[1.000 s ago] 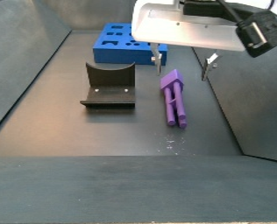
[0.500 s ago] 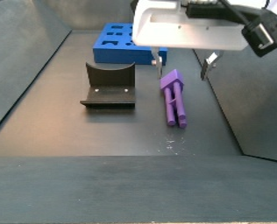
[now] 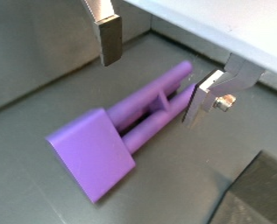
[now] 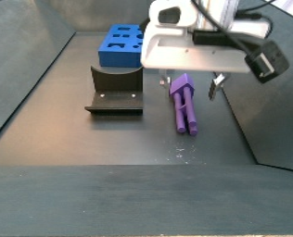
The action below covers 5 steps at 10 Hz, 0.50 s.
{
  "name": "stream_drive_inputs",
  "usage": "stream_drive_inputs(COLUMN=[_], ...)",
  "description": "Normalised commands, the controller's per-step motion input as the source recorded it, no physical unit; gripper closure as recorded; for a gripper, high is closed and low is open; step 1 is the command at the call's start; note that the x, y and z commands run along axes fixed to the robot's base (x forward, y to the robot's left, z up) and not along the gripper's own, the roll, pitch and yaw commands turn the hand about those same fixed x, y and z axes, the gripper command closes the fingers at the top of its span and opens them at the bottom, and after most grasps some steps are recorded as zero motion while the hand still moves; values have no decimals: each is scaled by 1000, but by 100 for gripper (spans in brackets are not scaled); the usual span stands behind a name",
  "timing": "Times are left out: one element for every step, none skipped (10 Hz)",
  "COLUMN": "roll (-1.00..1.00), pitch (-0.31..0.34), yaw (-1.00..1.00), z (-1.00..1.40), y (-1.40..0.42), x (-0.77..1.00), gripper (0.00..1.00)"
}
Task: Pick up the 3 prong object. Move up. Rotate the 3 prong object. Place the 3 prong object on the fixture. Regrasp the 3 prong object. Move to above the board. Insert the 3 prong object.
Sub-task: Rotate the 3 prong object.
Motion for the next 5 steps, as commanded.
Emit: stream_drive_inputs(roll=[-88,-98,-107,-115,-124], pitch=[-43,-49,-56,-60,-67], yaw=[1,5,9,11,10], z=[-832,-722,-616,-517,-392], y=[8,10,13,14,15], x=[50,47,41,42,42], gripper=[0,0,0,0,0])
